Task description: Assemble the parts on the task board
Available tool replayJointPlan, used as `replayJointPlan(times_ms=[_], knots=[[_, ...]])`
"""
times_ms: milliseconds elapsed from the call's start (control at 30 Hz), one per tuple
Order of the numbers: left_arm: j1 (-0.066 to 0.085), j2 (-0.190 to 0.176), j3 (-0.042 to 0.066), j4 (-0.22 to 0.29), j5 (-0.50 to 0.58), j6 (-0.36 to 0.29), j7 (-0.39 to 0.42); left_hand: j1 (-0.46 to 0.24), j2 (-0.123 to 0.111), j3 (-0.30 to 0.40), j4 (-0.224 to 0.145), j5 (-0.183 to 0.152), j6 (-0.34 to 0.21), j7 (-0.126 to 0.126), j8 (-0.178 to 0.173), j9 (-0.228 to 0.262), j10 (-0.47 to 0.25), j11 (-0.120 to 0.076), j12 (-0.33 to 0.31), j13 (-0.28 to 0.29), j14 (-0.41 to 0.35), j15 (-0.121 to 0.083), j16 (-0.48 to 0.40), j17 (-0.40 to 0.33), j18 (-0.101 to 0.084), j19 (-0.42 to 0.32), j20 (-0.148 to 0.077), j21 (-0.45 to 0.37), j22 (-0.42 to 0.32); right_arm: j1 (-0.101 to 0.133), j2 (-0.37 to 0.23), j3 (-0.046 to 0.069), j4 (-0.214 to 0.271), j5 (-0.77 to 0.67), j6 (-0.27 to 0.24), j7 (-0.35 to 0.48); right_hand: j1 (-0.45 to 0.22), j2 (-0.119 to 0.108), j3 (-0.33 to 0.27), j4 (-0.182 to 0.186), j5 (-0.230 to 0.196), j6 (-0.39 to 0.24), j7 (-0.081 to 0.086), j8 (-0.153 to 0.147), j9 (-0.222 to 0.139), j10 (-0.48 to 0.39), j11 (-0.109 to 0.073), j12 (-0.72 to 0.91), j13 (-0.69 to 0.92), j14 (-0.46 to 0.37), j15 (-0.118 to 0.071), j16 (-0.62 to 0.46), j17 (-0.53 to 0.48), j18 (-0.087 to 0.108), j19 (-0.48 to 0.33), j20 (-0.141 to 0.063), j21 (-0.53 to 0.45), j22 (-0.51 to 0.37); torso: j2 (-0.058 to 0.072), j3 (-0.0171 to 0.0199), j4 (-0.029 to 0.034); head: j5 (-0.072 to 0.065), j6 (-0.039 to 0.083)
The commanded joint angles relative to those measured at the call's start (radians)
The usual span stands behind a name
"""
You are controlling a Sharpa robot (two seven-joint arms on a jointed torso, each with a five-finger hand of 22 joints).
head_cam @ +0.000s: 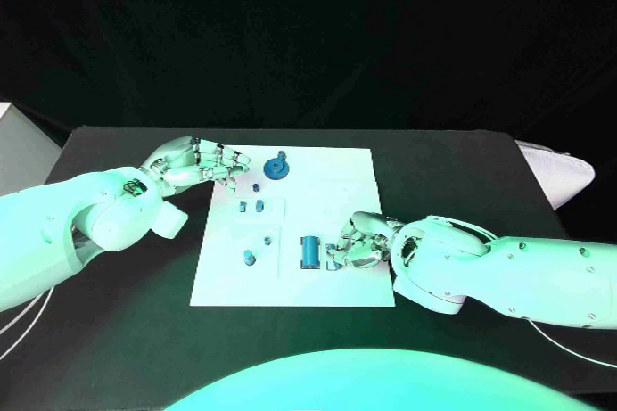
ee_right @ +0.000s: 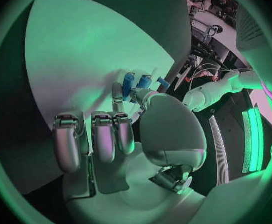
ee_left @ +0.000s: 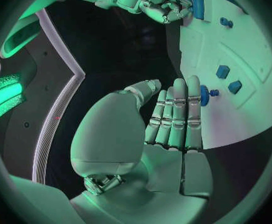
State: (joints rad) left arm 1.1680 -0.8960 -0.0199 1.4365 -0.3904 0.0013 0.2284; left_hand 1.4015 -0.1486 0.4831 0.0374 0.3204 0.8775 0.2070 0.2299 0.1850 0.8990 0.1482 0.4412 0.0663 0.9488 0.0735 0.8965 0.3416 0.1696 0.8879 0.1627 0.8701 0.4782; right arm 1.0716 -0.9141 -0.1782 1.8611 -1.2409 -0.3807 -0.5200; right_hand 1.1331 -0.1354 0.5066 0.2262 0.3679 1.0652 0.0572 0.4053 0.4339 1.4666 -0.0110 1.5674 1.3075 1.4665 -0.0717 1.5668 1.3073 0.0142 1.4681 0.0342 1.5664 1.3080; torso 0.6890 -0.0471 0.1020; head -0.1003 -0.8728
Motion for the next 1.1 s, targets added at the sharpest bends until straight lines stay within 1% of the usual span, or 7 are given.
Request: replayJointPlan(times_ms=[33, 267, 367, 533, 867, 1000, 1100], knots=[[0.000, 0.000, 0.001, 0.003, 0.007, 0.014, 0.003, -0.003, 0.008, -0.001, 0.007, 0.002, 0.001, 0.003, 0.006, -0.001, -0.007, 0.002, -0.003, 0.001, -0.002, 0.002, -0.005, 0.001, 0.014, -0.005, 0.001, 0.001, -0.001, -0.001, 0.002, 0.000, 0.004, 0.010, 0.015, 0.022, -0.017, -0.003, 0.003, 0.009, 0.001, 0.003, -0.002, 0.004, 0.000, 0.104, -0.007, 0.003, 0.263, 0.104, -0.009, 0.004, 0.263, -0.014, 0.103, -0.008, 0.004, 0.263, -0.001, -0.0005, -0.0004, 0.000, 0.000], [0.000, 0.001, 0.001, 0.002, 0.006, 0.014, 0.002, -0.003, 0.008, -0.001, 0.007, 0.002, 0.001, 0.003, 0.006, -0.001, -0.007, 0.002, -0.003, 0.001, -0.002, 0.002, -0.005, 0.001, 0.014, -0.005, 0.001, 0.001, -0.001, -0.001, 0.002, 0.000, 0.004, 0.012, 0.007, 0.024, -0.043, 0.001, 0.005, 0.023, -0.002, 0.005, -0.002, 0.006, -0.002, 0.104, -0.007, 0.003, 0.263, 0.104, -0.009, 0.004, 0.263, -0.014, 0.103, -0.008, 0.004, 0.263, -0.001, -0.0003, -0.0003, 0.000, 0.000], [0.000, 0.001, 0.001, 0.002, 0.006, 0.014, 0.002, -0.003, 0.008, -0.001, 0.007, 0.002, 0.001, 0.003, 0.006, -0.001, -0.007, 0.002, -0.003, 0.001, -0.002, 0.002, -0.005, 0.001, 0.014, -0.005, 0.001, 0.001, -0.001, -0.001, 0.001, 0.000, 0.004, 0.010, 0.001, 0.024, -0.057, 0.011, 0.011, 0.031, -0.001, 0.007, -0.003, 0.007, -0.004, 0.104, -0.007, 0.003, 0.263, 0.104, -0.009, 0.004, 0.263, -0.014, 0.103, -0.008, 0.004, 0.263, 0.000, -0.0005, -0.0006, 0.000, 0.000], [0.000, 0.001, 0.001, 0.001, 0.006, 0.013, 0.002, -0.003, 0.008, -0.001, 0.007, 0.002, 0.001, 0.003, 0.006, -0.001, -0.007, 0.002, -0.003, 0.001, -0.002, 0.002, -0.005, 0.001, 0.014, -0.005, 0.001, 0.001, -0.001, -0.001, 0.002, 0.000, 0.001, 0.008, -0.005, 0.022, -0.062, 0.025, 0.023, 0.032, 0.001, 0.008, -0.004, 0.009, -0.005, 0.104, -0.008, 0.003, 0.263, 0.104, -0.010, 0.004, 0.263, -0.014, 0.103, -0.009, 0.004, 0.263, 0.000, -0.0004, -0.0004, -0.001, 0.000], [0.000, 0.002, 0.001, 0.001, 0.006, 0.013, 0.002, -0.003, 0.008, -0.001, 0.007, 0.002, 0.001, 0.003, 0.006, -0.001, -0.007, 0.002, -0.003, 0.001, -0.002, 0.002, -0.005, 0.001, 0.014, -0.005, 0.001, 0.001, -0.001, -0.001, 0.011, 0.000, -0.003, 0.008, -0.012, 0.027, -0.063, 0.023, 0.026, 0.025, -0.003, 0.008, -0.004, 0.010, -0.006, 0.104, -0.009, 0.003, 0.263, 0.104, -0.010, 0.004, 0.263, -0.014, 0.103, -0.009, 0.004, 0.263, 0.000, -0.0007, -0.0003, -0.001, 0.000], [0.000, 0.002, 0.001, 0.001, 0.006, 0.014, 0.002, -0.003, 0.008, -0.001, 0.007, 0.002, 0.001, 0.003, 0.006, -0.001, -0.007, 0.002, -0.003, 0.001, -0.002, 0.002, -0.005, 0.001, 0.014, -0.005, 0.001, 0.001, -0.001, -0.001, 0.015, 0.000, -0.005, 0.010, -0.016, 0.030, -0.088, 0.014, 0.021, 0.034, -0.027, 0.009, -0.003, 0.012, -0.008, 0.104, -0.007, 0.003, 0.263, 0.104, -0.009, 0.004, 0.263, -0.014, 0.103, -0.009, 0.004, 0.263, -0.001, -0.0007, 0.0000, -0.002, 0.000], [0.000, 0.002, 0.001, 0.001, 0.006, 0.013, 0.002, -0.003, 0.008, -0.001, 0.007, 0.002, 0.001, 0.003, 0.006, -0.001, -0.007, 0.002, -0.003, 0.001, -0.002, 0.002, -0.005, 0.001, 0.014, -0.005, 0.001, 0.001, -0.001, -0.001, 0.015, 0.000, -0.005, 0.014, -0.015, 0.034, -0.140, -0.019, -0.011, 0.058, -0.100, 0.010, -0.001, 0.014, -0.013, 0.104, -0.005, 0.003, 0.263, 0.104, -0.007, 0.004, 0.263, -0.014, 0.103, -0.007, 0.004, 0.263, -0.001, -0.0011, 0.0003, -0.001, 0.000]])
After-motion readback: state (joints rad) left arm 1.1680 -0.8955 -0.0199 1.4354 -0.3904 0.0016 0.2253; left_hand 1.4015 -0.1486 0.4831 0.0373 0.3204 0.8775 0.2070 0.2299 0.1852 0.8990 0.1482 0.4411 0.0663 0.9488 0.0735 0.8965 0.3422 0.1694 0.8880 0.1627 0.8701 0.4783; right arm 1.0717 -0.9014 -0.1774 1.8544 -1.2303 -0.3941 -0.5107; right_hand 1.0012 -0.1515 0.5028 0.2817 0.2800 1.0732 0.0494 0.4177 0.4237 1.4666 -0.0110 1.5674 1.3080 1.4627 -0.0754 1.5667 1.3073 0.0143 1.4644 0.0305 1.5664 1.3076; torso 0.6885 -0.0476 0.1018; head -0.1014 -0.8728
